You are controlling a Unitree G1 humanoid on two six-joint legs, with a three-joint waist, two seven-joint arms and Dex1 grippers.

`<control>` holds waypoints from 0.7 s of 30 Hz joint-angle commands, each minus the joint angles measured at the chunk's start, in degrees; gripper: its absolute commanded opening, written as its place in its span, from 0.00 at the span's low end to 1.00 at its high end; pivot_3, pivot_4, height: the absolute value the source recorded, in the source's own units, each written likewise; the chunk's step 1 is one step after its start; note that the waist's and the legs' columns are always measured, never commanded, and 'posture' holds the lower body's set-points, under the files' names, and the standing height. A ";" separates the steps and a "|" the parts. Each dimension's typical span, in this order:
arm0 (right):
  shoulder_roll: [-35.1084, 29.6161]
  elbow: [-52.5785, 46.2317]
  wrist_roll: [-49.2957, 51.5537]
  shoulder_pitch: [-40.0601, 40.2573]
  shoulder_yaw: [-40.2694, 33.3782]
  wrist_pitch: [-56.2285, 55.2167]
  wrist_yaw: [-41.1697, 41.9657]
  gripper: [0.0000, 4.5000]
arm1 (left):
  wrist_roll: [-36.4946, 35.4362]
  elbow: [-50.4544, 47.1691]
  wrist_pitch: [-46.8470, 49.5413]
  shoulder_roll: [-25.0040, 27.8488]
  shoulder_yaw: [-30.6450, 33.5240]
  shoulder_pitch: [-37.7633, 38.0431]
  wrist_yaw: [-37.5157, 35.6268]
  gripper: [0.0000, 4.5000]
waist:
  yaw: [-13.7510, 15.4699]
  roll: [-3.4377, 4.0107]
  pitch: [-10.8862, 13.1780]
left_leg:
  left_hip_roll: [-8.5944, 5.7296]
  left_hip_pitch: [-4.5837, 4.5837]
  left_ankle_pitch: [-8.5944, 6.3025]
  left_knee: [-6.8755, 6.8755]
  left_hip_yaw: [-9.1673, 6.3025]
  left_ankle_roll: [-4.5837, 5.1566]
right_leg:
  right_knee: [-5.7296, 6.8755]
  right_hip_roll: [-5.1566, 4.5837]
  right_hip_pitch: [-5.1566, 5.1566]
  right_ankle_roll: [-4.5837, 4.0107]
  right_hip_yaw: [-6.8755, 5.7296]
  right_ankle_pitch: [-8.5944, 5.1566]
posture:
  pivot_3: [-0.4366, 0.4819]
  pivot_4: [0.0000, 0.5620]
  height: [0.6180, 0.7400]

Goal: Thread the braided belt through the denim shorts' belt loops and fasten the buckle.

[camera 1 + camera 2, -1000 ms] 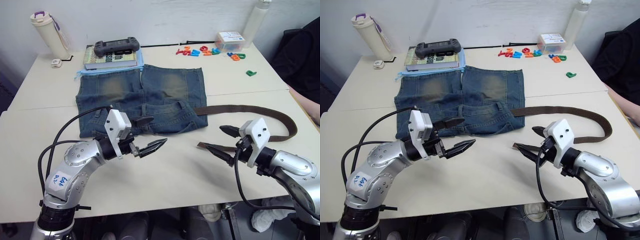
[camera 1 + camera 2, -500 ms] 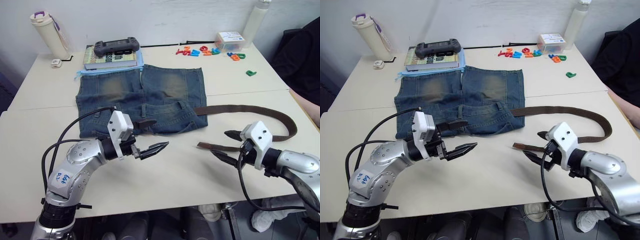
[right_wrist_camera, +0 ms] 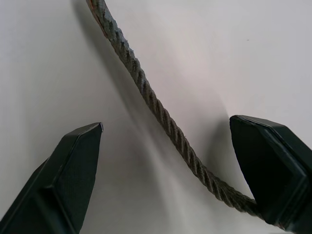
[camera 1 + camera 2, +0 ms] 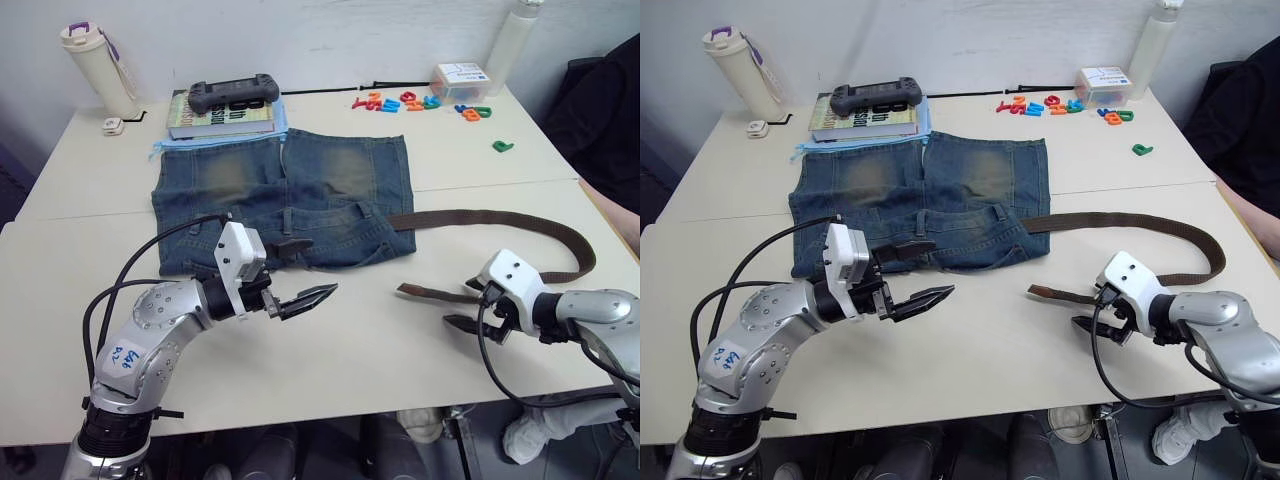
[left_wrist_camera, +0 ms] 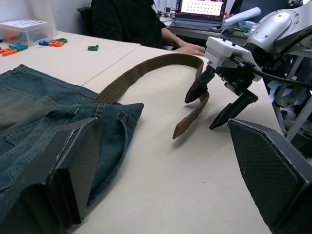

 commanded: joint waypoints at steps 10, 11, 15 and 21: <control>-2.41 1.99 -3.34 -2.80 3.09 -0.23 3.91 0.42 | -0.65 -3.07 -0.65 0.19 0.67 1.47 0.95 1.00 | 0.07 0.00 0.00 | 0.00 0.02 0.00 0.05 -0.01 0.00 | 0.00 -0.01 0.06 0.01 -0.02 0.00 | 0.48 0.27 0.78; -2.41 1.72 -3.39 -2.92 3.17 -0.38 4.10 0.30 | -0.61 -3.05 -0.71 0.25 0.68 1.51 0.91 1.00 | 0.07 0.00 0.00 | 0.00 0.02 0.00 0.05 -0.02 0.00 | 0.00 -0.01 0.06 0.01 -0.02 0.00 | 0.48 0.27 0.78; -2.34 0.88 -3.59 -3.39 3.21 -0.76 4.59 0.01 | -0.61 -2.76 -0.92 0.44 0.79 1.43 0.61 1.00 | 0.08 0.00 0.00 | 0.00 0.02 0.00 0.05 -0.02 0.00 | 0.00 -0.01 0.06 0.01 -0.02 0.01 | 0.48 0.27 0.78; -2.42 -3.76 -1.37 -4.17 2.83 -0.72 7.31 0.01 | -0.71 -1.02 -1.80 0.86 0.31 -0.01 -1.89 1.00 | 0.08 0.00 0.00 | 0.00 0.00 0.00 0.04 -0.02 0.00 | 0.00 -0.01 0.04 0.01 -0.02 0.01 | 0.48 0.27 0.78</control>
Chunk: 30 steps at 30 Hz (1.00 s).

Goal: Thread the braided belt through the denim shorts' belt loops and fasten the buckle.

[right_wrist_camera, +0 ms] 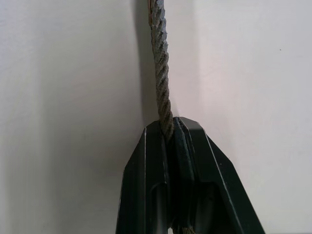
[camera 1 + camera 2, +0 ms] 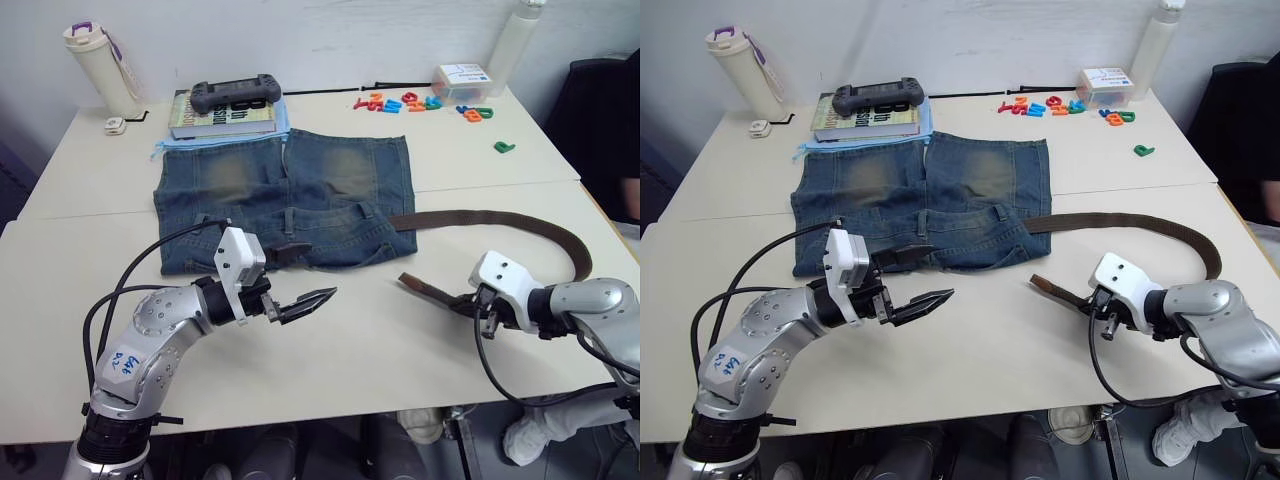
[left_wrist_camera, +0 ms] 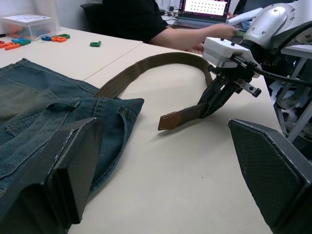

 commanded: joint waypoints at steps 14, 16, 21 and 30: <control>-0.62 -16.83 11.46 -13.83 2.80 7.80 11.04 0.01 | 2.33 10.56 -8.62 3.46 -7.33 -10.88 -19.96 1.00 | -0.03 0.04 0.03 | 0.00 -0.08 -0.03 -0.01 -0.06 0.03 | -0.15 -0.02 -0.02 0.01 -0.09 0.01 | 0.48 0.27 0.78; -0.47 -17.28 11.78 -14.57 3.34 8.41 10.92 0.01 | 3.81 12.05 -9.79 3.34 -8.40 -11.43 -20.66 1.00 | -0.02 0.04 0.03 | 0.01 -0.10 -0.03 -0.03 -0.08 0.03 | -0.18 -0.02 -0.03 0.01 -0.12 0.01 | 0.48 0.27 0.78; -0.27 -18.23 12.21 -14.71 3.63 9.44 10.22 0.01 | 3.40 13.52 -8.39 2.00 -8.12 -11.74 -19.69 1.00 | -0.12 0.04 0.03 | 0.00 -0.12 -0.04 -0.04 -0.06 0.06 | -0.23 -0.02 -0.03 0.03 -0.09 0.02 | 0.48 0.27 0.78; -0.24 -19.62 13.19 -15.05 3.92 10.47 9.29 0.00 | 3.64 13.86 -6.28 -0.12 -8.64 -11.69 -17.47 0.88 | -0.05 0.04 0.03 | 0.01 -0.12 -0.04 -0.02 -0.07 0.06 | -0.22 -0.02 -0.04 0.04 -0.10 0.02 | 0.48 0.27 0.78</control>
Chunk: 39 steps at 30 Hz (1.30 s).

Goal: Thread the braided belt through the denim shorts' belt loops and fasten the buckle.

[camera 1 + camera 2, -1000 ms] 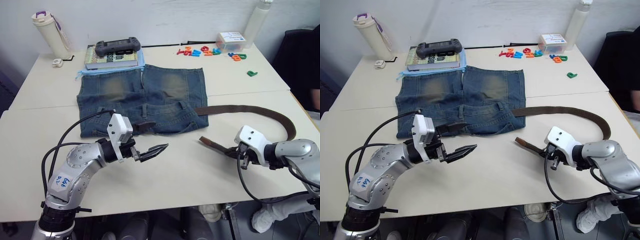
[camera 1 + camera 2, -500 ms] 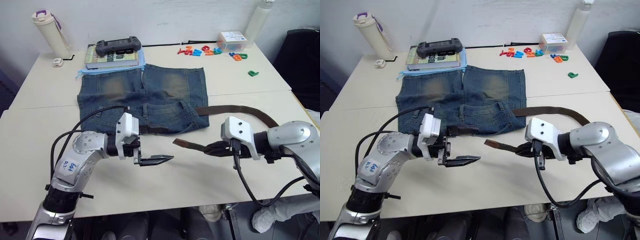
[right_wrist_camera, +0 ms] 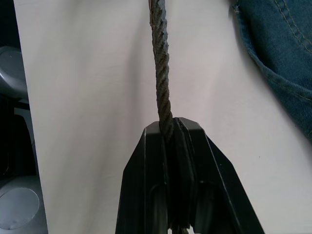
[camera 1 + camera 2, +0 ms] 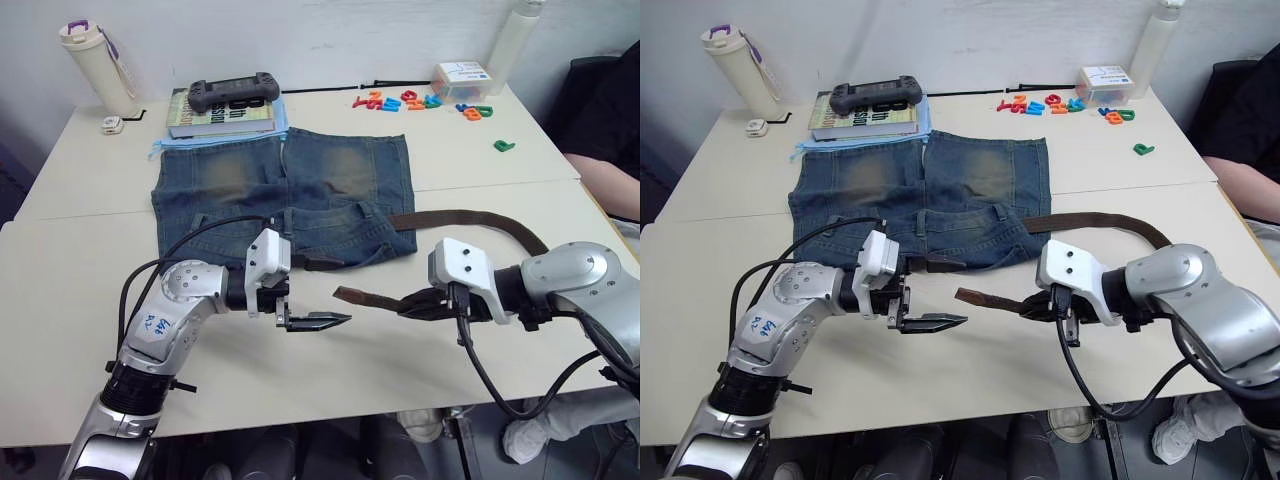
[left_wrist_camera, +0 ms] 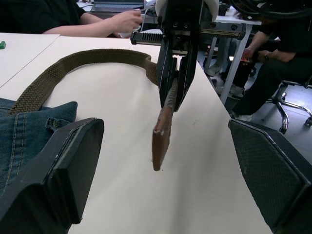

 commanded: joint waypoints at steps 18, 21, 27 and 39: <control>1.49 -0.68 -0.19 -3.06 0.27 0.13 -2.16 0.00 | -4.80 -3.47 7.22 -2.61 0.72 0.56 1.30 0.01 | -0.04 0.00 0.00 | 0.00 0.00 0.00 0.00 0.01 0.00 | 0.01 0.00 0.00 0.00 0.01 0.00 | 0.48 0.27 0.78; 1.97 -1.43 0.48 -2.72 -0.71 1.07 -3.13 0.09 | -5.82 -3.52 8.85 -3.07 1.19 0.75 2.12 0.00 | 0.00 0.00 0.00 | 0.00 0.00 0.00 0.00 0.00 0.00 | 0.01 0.00 0.00 0.00 0.00 0.00 | 0.48 0.27 0.78; 2.90 -3.40 5.61 -1.19 -9.92 6.66 -7.95 0.71 | -9.60 -4.56 13.61 -4.72 2.91 2.61 5.41 0.00 | 0.01 0.00 0.00 | 0.00 -0.01 0.00 -0.01 -0.01 0.00 | 0.01 -0.01 -0.01 0.00 0.01 0.00 | 0.48 0.27 0.78; 16.61 -8.99 61.42 14.09 -47.29 24.81 -42.49 0.93 | -32.72 1.13 35.11 -14.86 18.25 1.73 26.70 0.00 | 0.87 -0.01 -0.02 | 0.03 0.06 0.00 -0.01 -0.08 -0.01 | 0.04 -0.01 0.08 0.00 0.01 0.01 | 0.48 0.27 0.78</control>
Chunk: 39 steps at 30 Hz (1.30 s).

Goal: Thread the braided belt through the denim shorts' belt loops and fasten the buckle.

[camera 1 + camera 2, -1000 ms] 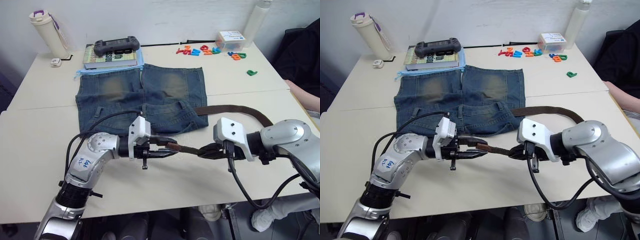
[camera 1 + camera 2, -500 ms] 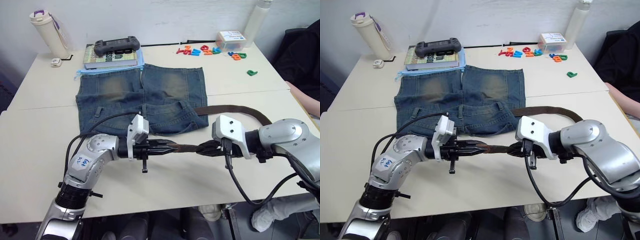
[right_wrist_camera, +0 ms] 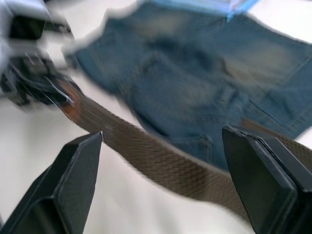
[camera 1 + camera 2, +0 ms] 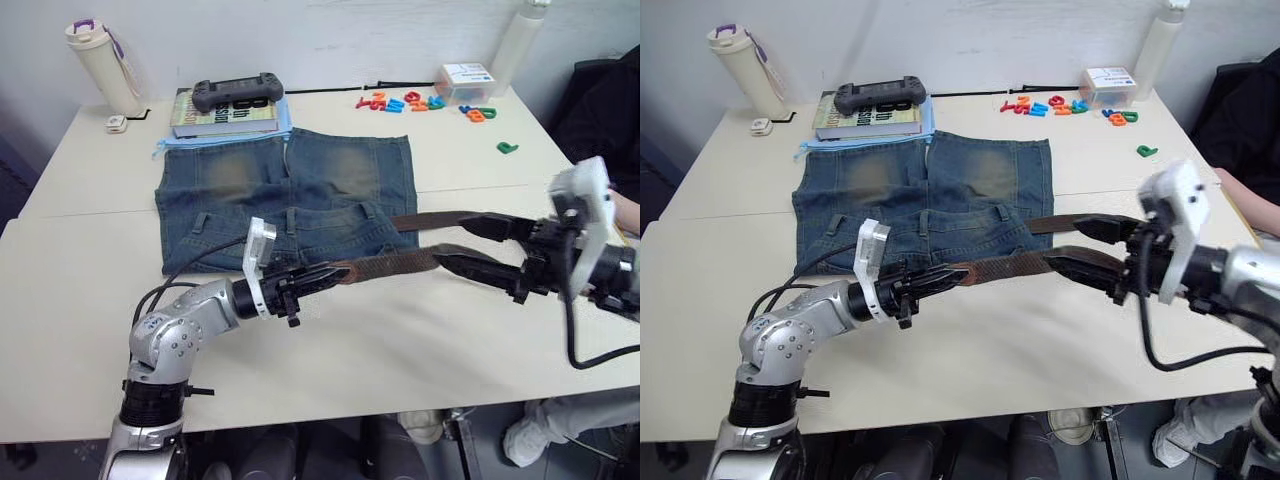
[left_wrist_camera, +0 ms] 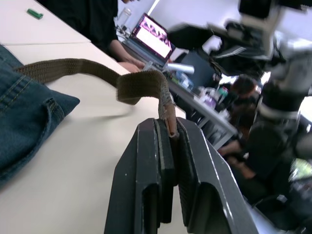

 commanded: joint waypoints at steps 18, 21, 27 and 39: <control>22.90 2.26 37.82 11.51 32.71 -44.23 -51.58 0.93 | -12.13 -0.43 5.60 -1.64 4.73 -2.55 9.61 0.00 | -0.96 -0.03 -0.01 | -0.02 0.16 0.02 0.06 0.10 -0.02 | 0.09 0.13 0.07 0.06 0.16 0.04 | 0.48 0.27 0.78; 23.61 3.87 35.69 10.52 32.51 -45.30 -51.13 0.93 | -13.08 -1.36 5.81 -1.66 4.64 -2.02 10.16 0.00 | -0.98 -0.03 -0.01 | -0.01 0.16 0.02 0.06 0.09 -0.02 | 0.09 0.16 0.06 0.06 0.15 0.04 | 0.48 0.27 0.78; 23.56 5.73 33.47 11.59 31.04 -46.39 -49.64 0.93 | -14.89 -0.87 5.40 -1.49 5.55 -2.21 12.17 0.00 | -0.99 -0.02 -0.01 | -0.01 0.12 0.02 0.03 0.11 -0.02 | 0.15 0.16 -0.03 0.03 0.17 0.02 | 0.48 0.27 0.78; 23.39 4.51 31.51 11.17 30.85 -46.89 -48.30 0.33 | -15.79 -1.19 5.28 -0.31 5.00 -1.78 12.47 0.00 | -1.02 -0.02 -0.01 | -0.01 0.10 0.03 0.02 0.17 -0.03 | 0.24 0.16 -0.13 0.00 0.23 0.01 | 0.48 0.27 0.78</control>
